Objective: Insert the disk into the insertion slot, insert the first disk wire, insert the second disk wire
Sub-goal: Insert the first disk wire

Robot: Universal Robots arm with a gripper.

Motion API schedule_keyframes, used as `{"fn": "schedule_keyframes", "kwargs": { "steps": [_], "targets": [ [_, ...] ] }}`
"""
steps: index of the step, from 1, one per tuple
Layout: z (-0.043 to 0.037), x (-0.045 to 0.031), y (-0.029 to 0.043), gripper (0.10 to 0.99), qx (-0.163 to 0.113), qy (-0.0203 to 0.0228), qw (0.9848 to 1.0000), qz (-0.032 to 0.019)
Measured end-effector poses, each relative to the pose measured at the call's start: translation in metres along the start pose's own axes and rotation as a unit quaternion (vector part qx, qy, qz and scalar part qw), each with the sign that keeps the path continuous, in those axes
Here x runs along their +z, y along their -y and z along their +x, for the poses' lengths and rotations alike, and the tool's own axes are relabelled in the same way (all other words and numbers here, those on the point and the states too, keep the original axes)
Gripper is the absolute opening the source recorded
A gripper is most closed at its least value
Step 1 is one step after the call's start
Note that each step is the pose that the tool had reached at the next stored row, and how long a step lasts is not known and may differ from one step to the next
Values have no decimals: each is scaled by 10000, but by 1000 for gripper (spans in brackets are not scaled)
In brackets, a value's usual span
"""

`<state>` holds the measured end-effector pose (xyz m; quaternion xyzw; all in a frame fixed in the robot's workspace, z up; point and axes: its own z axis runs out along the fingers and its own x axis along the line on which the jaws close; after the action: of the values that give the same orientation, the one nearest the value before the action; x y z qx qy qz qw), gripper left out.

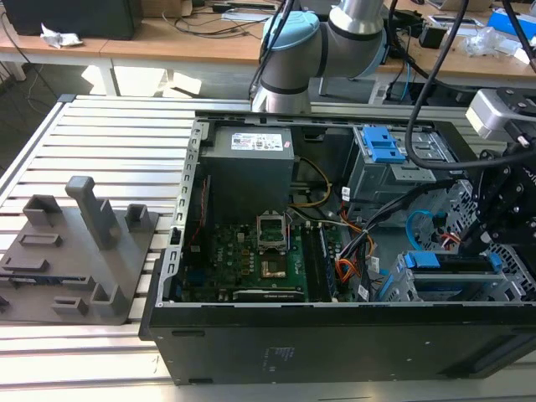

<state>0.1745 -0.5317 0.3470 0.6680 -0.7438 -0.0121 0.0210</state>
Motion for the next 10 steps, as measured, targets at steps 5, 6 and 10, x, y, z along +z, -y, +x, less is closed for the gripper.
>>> {"fn": "schedule_keyframes", "kwargs": {
  "steps": [5, 6, 10],
  "targets": [
    [28, 1, 3, 157, -258, -13, 9997, 4],
    [33, 1, 4, 157, -262, -13, 9997, 4],
    [42, 11, 5, 157, -264, 6, 9997, 3]
  ]
}}
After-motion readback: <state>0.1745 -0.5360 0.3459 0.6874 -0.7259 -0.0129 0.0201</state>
